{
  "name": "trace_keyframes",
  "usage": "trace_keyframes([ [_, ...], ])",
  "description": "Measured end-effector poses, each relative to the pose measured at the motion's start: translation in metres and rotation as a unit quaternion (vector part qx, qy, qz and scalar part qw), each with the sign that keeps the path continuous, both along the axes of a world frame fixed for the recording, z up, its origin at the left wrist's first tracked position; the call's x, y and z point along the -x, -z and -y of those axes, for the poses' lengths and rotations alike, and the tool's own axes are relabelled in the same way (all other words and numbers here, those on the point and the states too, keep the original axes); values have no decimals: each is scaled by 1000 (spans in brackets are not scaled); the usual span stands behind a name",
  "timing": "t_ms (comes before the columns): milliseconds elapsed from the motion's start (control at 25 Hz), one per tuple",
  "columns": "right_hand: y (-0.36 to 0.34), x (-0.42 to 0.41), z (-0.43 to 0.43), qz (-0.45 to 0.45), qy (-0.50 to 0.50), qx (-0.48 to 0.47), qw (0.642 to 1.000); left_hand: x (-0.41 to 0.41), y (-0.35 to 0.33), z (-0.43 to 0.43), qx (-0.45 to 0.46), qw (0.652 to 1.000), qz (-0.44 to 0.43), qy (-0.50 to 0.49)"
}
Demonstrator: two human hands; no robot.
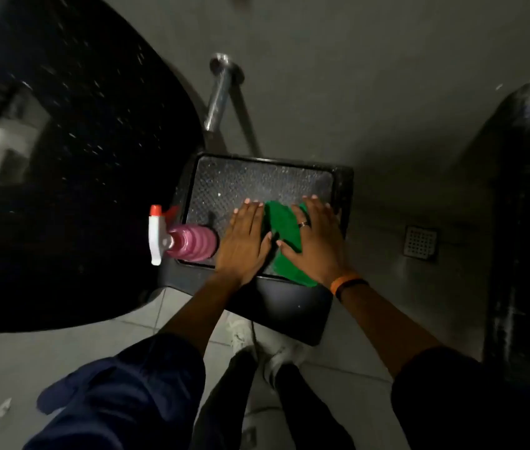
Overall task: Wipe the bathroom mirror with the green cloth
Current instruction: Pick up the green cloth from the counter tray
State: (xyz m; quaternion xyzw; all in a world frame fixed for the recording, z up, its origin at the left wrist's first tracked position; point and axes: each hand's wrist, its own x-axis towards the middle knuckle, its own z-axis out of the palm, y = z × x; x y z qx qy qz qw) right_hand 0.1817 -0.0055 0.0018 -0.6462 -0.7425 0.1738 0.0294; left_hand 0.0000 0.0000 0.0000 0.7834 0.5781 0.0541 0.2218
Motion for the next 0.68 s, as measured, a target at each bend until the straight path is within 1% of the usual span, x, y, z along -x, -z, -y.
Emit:
trace_keyframes([
  [80,34,4,4,22,-17,15,999,-3,33,0,12,1000,3,-7],
  [120,52,5,9,47,-25,13,999,-4,51,2,23,1000,-1,-11],
  [160,63,7,14,79,-33,0,996,-5,61,4,26,1000,-3,-10],
  [240,77,11,17,126,-31,-50,990,-9,74,6,21,999,24,-23],
  [320,76,14,9,135,-29,-90,986,-12,71,3,9,998,44,-34],
  [360,71,16,4,123,-18,-90,988,-13,66,1,15,998,44,-37],
  [440,53,18,-10,83,7,-69,994,-16,45,-9,7,999,42,-32],
  [520,18,16,-27,57,32,-61,996,-22,12,-26,-38,998,45,-24],
  [560,-3,12,-35,60,41,-82,994,-24,-8,-35,-60,997,47,-20],
  [680,-95,-4,-65,94,59,-151,982,-32,-90,-68,-144,989,35,-9],
])
